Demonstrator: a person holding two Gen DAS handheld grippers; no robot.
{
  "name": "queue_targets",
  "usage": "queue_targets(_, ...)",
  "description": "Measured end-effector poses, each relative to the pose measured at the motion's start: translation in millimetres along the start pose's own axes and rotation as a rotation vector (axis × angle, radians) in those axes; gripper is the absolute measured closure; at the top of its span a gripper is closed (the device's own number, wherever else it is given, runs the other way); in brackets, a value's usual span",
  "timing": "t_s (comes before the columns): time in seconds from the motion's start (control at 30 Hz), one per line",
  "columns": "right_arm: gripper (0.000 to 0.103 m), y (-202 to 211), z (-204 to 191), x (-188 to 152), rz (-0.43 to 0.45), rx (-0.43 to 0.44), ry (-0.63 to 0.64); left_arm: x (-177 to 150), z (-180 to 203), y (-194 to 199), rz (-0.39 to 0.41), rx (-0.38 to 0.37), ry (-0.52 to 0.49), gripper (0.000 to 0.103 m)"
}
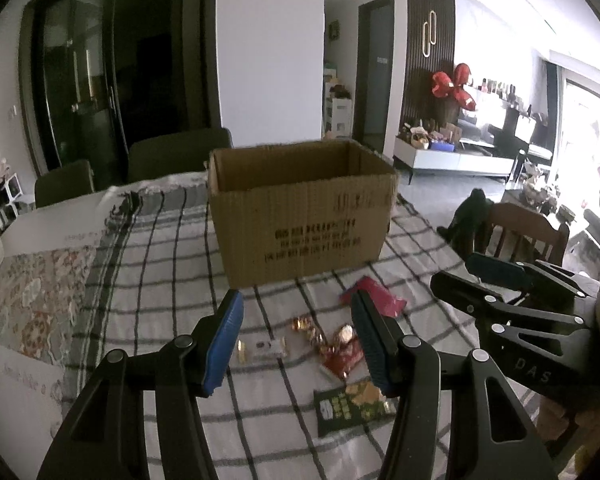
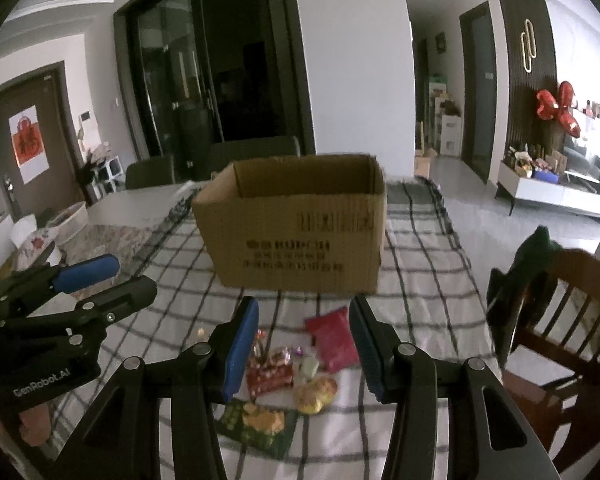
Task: Organize snacks
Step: 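Move both tools back toward the snack pile on the cloth, then close left tool on a wrapped candy while right tool grasps yellow snack pack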
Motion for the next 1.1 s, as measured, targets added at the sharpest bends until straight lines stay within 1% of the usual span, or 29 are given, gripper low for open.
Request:
queue_targets(0.3,0.055,-19,-9,-34,-0.103,0.029,0.007,-31,-2,-16,-0.075,-0.004,-0.002,0.048)
queue_targets(0.5,0.055,-32,-10,-50,-0.158,0.046,0.022,-50,-3,-33,-0.139,-0.006,0.004,0.048)
queue_targets(0.6,0.055,-42,-9,-58,-0.198,0.068,0.01,-56,-3,-44,-0.166,-0.01,-0.002,0.048)
queue_targets(0.8,0.055,-61,-5,-68,-0.25,0.087,-0.016,-64,-5,-66,-0.212,-0.024,0.001,0.048)
queue_targets(1.0,0.056,-79,-5,-75,-0.287,0.085,-0.02,-64,-5,-82,-0.219,-0.039,-0.022,0.048)
queue_targets(1.1,0.056,-83,-5,-77,-0.295,0.076,-0.018,-62,-8,-92,-0.23,-0.058,-0.005,0.048)
Point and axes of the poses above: each gripper's, at about its wrist camera, not at the fingertips, and y roughly against the way its jaws point, z to its right, x to its top, the point moved 3 cm from there along -y, roughly the way its jaws point, and after that the axes turned 9 degrees about y, right-handed, at the moved point
